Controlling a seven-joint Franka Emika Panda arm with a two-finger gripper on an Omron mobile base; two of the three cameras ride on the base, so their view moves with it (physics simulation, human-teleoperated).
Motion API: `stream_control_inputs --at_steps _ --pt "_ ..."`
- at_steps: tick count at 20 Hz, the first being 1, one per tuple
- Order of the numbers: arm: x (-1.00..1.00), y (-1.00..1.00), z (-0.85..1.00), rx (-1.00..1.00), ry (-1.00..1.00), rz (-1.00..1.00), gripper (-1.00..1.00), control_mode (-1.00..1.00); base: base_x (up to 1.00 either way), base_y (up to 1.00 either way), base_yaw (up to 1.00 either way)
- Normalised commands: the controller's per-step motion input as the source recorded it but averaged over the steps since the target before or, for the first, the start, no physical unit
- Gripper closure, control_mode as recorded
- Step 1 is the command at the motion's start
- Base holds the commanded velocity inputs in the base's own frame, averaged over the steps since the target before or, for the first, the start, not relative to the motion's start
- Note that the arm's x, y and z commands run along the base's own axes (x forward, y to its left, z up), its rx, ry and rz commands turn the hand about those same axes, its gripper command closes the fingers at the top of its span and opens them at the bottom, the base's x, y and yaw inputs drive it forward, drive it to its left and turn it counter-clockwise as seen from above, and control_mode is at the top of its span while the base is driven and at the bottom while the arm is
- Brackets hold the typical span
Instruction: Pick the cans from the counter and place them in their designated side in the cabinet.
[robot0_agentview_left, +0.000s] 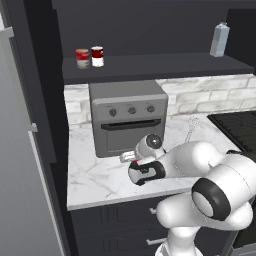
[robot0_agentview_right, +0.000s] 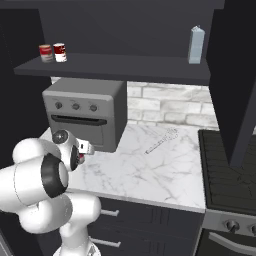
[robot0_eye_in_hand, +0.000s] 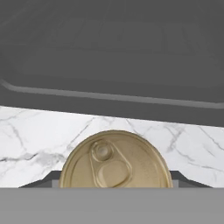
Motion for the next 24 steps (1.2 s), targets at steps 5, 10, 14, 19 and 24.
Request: stream_control_inputs --at_steps 5,10,14,19,24 --pt "-0.19 -0.16 0.20 0.00 0.00 0.00 1.00 -1.00 0.00 0.00 0.00" --pt "-0.30 -0.17 0.14 0.00 0.00 0.00 1.00 -1.00 0.00 0.00 0.00" --pt "-0.32 -0.17 0.10 0.00 0.00 0.00 1.00 -1.00 0.00 0.00 0.00" --pt "-0.32 -0.16 0.09 0.00 0.00 0.00 1.00 -1.00 0.00 0.00 0.00" --pt "-0.24 -0.18 0.12 0.00 0.00 0.00 1.00 -1.00 0.00 0.00 0.00"
